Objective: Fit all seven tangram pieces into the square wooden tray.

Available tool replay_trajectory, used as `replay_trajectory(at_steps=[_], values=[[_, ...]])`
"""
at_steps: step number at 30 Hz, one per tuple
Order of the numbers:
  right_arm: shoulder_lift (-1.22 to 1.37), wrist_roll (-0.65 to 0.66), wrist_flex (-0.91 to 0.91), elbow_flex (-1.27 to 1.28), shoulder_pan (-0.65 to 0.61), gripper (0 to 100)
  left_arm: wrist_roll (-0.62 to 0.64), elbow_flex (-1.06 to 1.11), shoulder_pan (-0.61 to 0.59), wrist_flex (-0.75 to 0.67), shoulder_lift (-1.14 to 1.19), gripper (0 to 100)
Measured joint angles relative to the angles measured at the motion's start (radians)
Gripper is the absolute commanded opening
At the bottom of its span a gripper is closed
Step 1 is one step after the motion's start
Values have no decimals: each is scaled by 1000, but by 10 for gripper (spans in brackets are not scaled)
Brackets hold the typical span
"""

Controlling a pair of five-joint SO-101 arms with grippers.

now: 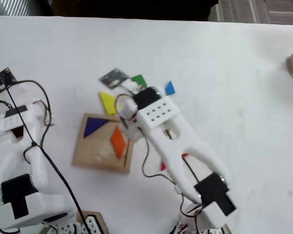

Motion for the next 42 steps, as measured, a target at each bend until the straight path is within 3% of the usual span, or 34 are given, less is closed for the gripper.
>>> replay_trajectory(at_steps=[9,15,26,34,42], values=[[-253,6,-138,313,173,18,-8,15,68,38,-31,24],[-341,94,-288,606,279,18,-153,173,229,41,-239,26],[-491,107,-491,911,554,18,-173,388,634,41,-588,24],[-497,166,-520,937,605,18,-173,390,914,-81,-531,24],[-497,175,-523,937,603,18,-173,379,970,-195,-204,24]])
